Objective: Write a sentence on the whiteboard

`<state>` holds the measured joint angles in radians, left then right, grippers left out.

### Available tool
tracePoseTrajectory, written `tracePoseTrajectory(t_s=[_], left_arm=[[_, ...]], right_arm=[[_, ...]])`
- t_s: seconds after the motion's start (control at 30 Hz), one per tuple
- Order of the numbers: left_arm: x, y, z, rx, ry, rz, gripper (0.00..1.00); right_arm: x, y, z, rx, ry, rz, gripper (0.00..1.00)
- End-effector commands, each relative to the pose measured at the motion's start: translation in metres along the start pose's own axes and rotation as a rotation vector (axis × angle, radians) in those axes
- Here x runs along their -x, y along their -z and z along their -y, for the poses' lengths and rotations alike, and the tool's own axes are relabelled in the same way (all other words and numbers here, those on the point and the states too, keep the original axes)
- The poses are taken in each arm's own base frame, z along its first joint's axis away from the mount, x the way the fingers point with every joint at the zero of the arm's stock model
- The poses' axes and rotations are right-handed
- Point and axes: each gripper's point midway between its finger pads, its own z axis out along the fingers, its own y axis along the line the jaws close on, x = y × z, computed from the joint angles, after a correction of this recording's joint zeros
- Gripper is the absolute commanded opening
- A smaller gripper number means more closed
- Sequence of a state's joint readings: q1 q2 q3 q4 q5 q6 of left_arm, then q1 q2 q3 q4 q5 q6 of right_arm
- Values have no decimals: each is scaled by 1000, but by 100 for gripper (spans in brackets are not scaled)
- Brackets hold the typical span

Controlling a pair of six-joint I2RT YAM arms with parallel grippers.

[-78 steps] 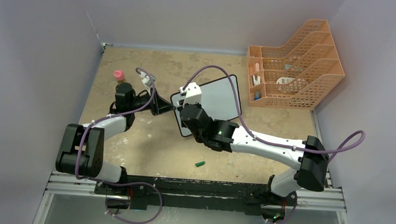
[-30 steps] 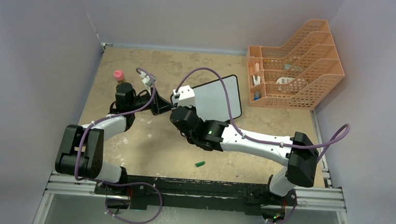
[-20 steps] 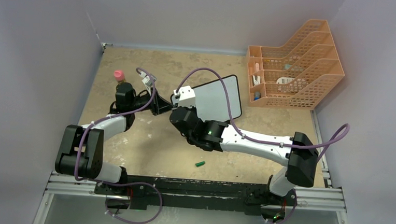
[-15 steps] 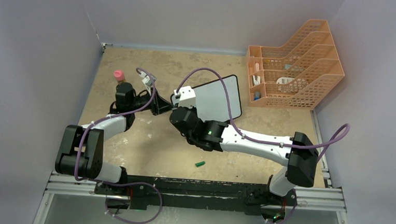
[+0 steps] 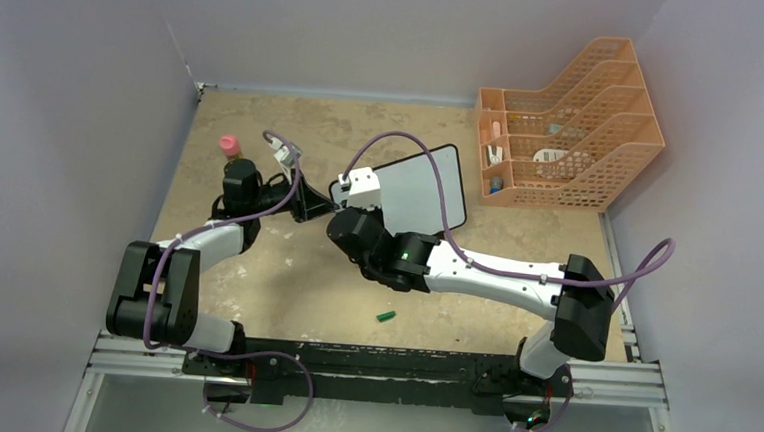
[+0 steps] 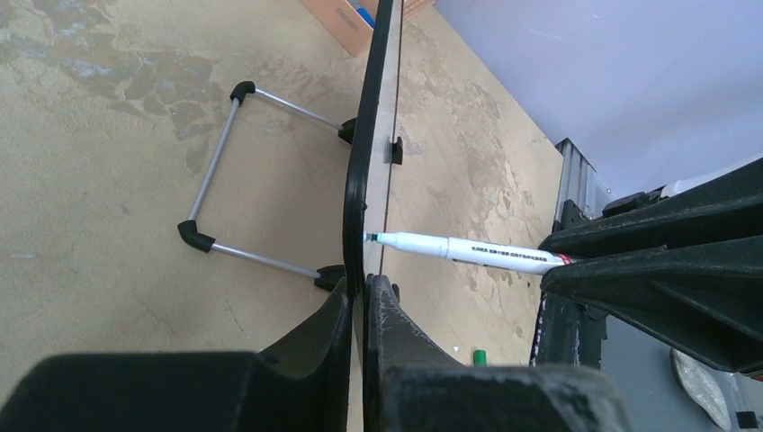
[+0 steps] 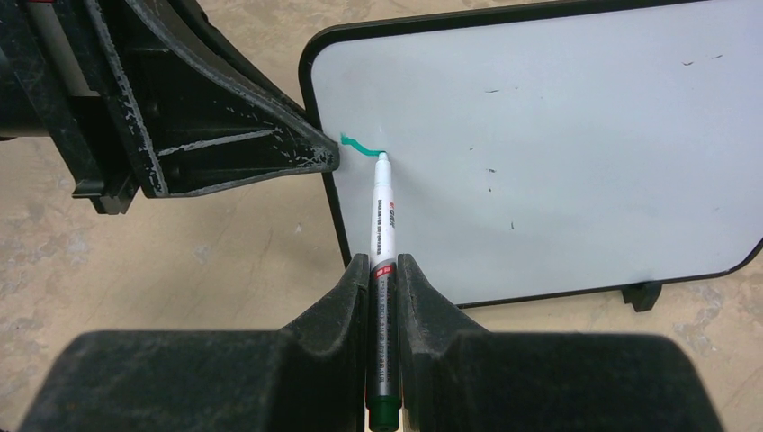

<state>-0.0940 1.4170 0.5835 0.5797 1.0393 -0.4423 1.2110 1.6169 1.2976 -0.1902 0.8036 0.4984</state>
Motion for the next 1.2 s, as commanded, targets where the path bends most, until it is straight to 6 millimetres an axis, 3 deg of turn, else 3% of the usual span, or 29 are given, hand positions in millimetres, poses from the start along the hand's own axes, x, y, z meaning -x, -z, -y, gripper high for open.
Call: tracePoseTrajectory(t_s=[0.0, 0.37, 0.5, 0.73, 1.17], left_arm=[[19, -2, 8, -20, -104, 28, 0], [19, -2, 8, -16, -106, 29, 0], [19, -2, 7, -11, -105, 30, 0], [20, -2, 7, -7, -105, 31, 0], [21, -2, 7, -7, -108, 32, 0]], right_arm=[[22, 3, 5, -44, -51, 56, 0], [23, 5, 9, -57, -57, 56, 0], [35, 11, 10, -39, -67, 87, 0], [46, 16, 3, 12, -84, 111, 0], [46, 12, -10, 55, -69, 108, 0]])
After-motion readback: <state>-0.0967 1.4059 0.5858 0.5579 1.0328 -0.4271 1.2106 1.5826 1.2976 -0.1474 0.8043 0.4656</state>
